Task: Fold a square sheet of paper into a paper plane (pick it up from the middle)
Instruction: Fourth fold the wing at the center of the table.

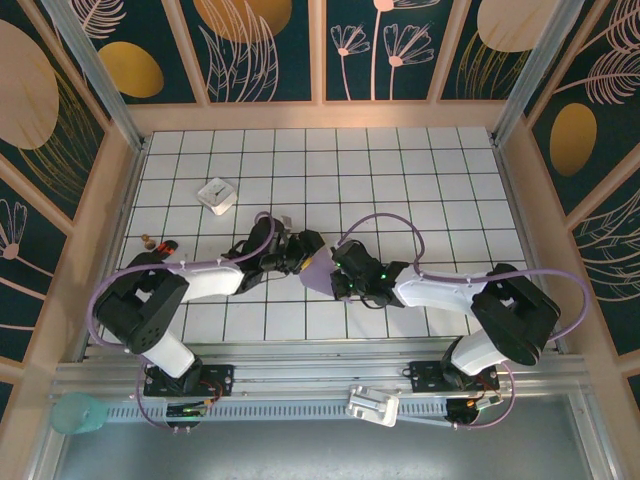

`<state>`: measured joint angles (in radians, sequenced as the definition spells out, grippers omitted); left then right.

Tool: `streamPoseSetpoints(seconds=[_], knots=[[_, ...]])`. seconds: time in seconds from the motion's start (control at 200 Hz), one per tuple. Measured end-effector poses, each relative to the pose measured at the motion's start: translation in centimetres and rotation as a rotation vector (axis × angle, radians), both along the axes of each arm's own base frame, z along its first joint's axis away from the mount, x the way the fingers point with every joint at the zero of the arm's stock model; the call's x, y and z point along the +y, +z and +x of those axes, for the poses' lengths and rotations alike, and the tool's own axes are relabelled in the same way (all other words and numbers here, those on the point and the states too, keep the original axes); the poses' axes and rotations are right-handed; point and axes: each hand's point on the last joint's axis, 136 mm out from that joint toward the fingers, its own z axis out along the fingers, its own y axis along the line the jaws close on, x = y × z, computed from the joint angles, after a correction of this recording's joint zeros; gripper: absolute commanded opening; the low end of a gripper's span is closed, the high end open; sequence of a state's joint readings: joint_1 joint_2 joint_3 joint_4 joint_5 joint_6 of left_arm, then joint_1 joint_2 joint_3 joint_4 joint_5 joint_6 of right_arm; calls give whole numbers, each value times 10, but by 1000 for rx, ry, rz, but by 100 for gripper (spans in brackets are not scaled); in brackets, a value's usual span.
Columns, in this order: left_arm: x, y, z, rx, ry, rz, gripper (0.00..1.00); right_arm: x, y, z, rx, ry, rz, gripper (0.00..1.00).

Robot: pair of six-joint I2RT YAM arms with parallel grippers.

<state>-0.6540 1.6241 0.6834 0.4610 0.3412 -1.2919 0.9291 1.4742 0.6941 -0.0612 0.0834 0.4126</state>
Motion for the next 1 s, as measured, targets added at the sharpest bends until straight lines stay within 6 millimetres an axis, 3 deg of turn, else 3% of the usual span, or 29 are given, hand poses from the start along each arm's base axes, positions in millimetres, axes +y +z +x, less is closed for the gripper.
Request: streamPoseSetpoints(seconds=[0.21,0.716,1.001], knots=[[1,-8,-1,15,-40,49,51,1,1,0,-7,14,-1,7],[26,-31,-1,52,-65,142,17,0,-1,-1,-8,19,-9,6],[24,-21,11,24,-94,161,4,-2,-2,0,-38,43,-40,6]])
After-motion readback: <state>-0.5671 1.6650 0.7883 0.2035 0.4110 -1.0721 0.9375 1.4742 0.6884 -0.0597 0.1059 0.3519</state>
